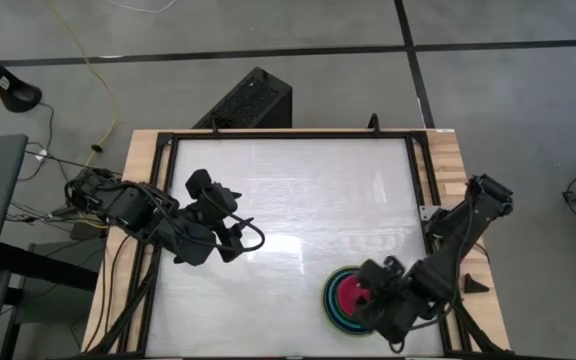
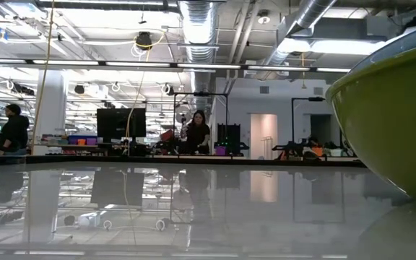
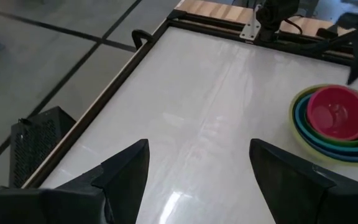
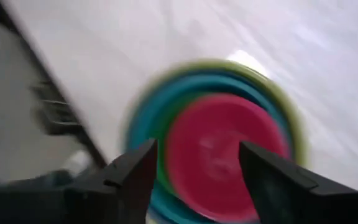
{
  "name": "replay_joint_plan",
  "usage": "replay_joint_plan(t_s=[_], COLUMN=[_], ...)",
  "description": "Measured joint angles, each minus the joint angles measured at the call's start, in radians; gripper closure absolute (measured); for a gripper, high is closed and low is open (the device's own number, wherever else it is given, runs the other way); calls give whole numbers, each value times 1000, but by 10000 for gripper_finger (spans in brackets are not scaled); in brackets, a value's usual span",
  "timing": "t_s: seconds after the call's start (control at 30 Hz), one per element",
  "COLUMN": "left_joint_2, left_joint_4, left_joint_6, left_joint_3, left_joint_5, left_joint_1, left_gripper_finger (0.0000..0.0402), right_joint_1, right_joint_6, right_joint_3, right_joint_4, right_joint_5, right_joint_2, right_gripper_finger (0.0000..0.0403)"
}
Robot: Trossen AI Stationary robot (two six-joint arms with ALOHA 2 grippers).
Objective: Nest bowls inside each other
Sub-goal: Adjust the green and red bowls
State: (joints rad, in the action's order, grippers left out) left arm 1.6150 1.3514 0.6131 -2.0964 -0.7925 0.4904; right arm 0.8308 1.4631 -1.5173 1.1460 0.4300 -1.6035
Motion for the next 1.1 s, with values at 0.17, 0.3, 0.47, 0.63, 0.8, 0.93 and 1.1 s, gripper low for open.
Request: replay_joint_plan(t_s=[0.17,0.3,0.47,0.63,0.8,0.93,1.1], left_joint_2=[0,0,0,0,0,0,0], left_joint_4=[-1,-7,-8,-12,-11,-11,-11], left_joint_6=[-3,-3,-3,-2,-2,-1,0], left_joint_3=[0,0,0,0,0,0,0], left_joint_5=[0,1,11,20,21,21,21], left_joint_1=[0,0,0,0,0,0,0], left_gripper_finger=[136,136,136,136,136,136,136], right_joint_1=[18,11,11,11,11,2,-10], right_joint_6=[73,110,137,193,239,242,232], right_joint_3=[19,95,194,307,444,513,525], right_joint_4=[171,160,98,-15,-191,-284,-291], right_joint_5=[-61,-134,-165,-162,-133,-140,-155], right_joint_2=[1,18,48,121,211,253,264], right_gripper_finger=[195,231,240,215,194,200,288])
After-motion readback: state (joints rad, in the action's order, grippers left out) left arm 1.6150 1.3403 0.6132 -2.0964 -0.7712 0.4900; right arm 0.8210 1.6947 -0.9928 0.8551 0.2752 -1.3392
